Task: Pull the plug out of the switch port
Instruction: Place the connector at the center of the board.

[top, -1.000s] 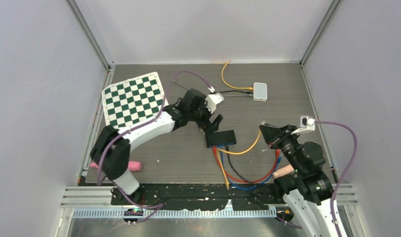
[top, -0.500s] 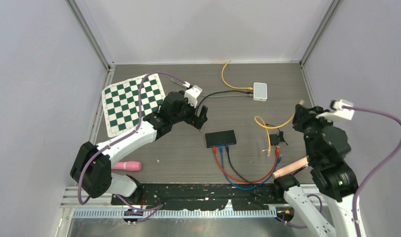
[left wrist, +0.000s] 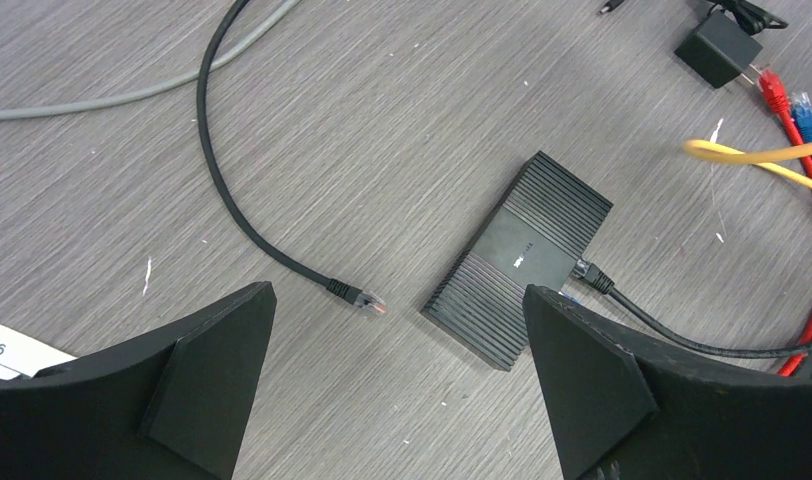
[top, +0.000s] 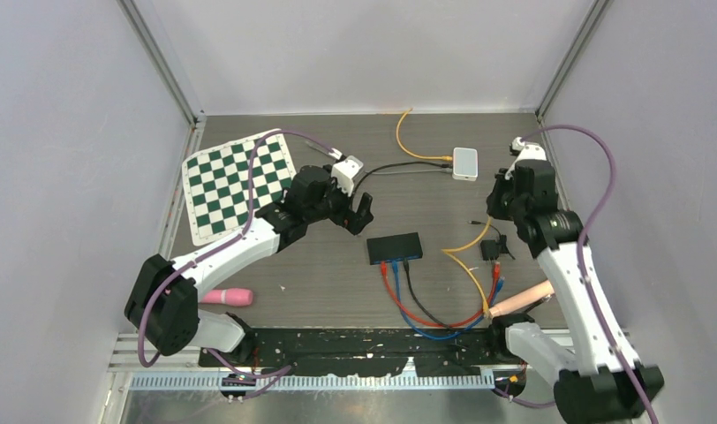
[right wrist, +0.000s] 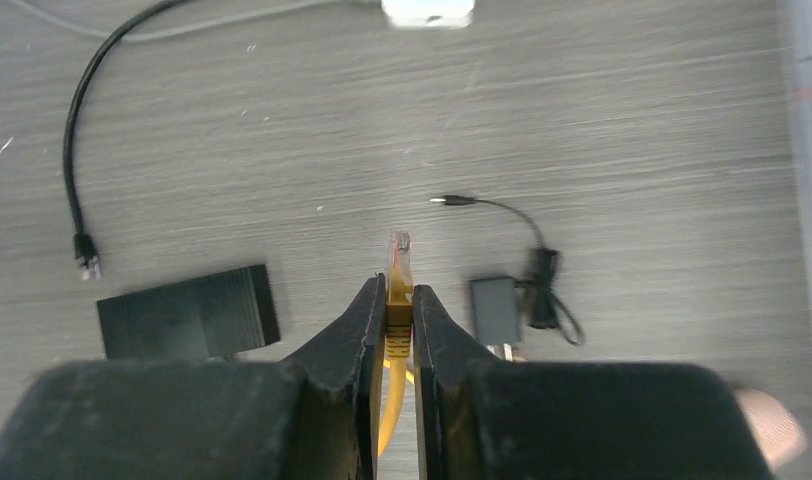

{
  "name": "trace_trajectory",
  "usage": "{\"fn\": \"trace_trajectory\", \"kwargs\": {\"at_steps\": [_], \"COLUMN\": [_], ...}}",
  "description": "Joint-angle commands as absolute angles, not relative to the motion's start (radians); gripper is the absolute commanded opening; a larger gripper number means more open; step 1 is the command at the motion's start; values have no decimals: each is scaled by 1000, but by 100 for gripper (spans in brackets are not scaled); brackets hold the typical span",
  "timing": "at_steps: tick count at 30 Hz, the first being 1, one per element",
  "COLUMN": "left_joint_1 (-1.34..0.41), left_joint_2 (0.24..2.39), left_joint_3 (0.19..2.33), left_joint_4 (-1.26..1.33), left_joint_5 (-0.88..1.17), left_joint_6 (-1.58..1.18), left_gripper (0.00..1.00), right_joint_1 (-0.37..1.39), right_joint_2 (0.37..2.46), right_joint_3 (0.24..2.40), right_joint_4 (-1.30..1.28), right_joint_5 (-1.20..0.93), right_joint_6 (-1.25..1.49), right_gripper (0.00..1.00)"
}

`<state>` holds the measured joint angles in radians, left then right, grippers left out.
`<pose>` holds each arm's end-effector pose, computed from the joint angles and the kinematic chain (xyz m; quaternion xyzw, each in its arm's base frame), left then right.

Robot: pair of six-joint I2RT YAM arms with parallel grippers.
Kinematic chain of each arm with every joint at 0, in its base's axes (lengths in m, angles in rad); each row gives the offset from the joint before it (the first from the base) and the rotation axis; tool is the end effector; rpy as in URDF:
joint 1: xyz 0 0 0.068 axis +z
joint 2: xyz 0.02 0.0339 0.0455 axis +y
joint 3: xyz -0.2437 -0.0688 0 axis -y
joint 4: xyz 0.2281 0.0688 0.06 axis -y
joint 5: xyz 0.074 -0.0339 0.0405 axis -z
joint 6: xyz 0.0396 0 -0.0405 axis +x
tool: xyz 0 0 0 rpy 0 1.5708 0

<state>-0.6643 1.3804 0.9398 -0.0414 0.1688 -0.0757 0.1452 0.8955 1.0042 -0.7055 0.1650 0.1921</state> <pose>0.2368 -0.1939 0.2574 0.2890 0.8031 -0.2538 0.4551 0.1805 0.0198 0.3246 0.0592 0.8796 0.0065 0.4720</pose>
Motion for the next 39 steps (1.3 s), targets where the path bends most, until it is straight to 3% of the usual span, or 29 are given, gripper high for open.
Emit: {"fn": "trace_trajectory", "kwargs": {"at_steps": [1,9,16,23,28,32,39], "left_joint_1": [-663,-663,-662,-662,-662,-662,-662], "left_joint_2": [1354,1348,1354,1386,1391,1395,1400], "left_joint_3": [947,941,943,958,959,959,957], "left_joint_4": [3,3,-31,-39,-44,-46,-45], "left_joint_5": [206,213,212,230,247,246,250], "left_joint_6": [-84,-77,-69,-70,-71,-70,-69], "left_gripper": [99,99,99,99,99,99,99], "right_joint_1": [28,-49,-78,-102,-108,-107,-107], "right_joint_2": [1076,1438,1614,1629,1578,1431,1221], "right_joint_3": [981,1048,1186,1256,1218,1149,965], "right_joint_4": [-578,-470,-516,-529,-530,-474,-452], "right_joint_5": [-241,-281,-152,-63,73,3,-180], "right_joint_6": [175,200,183,210,249,273,330], "right_gripper": [5,6,16,31,68,71,68]}}
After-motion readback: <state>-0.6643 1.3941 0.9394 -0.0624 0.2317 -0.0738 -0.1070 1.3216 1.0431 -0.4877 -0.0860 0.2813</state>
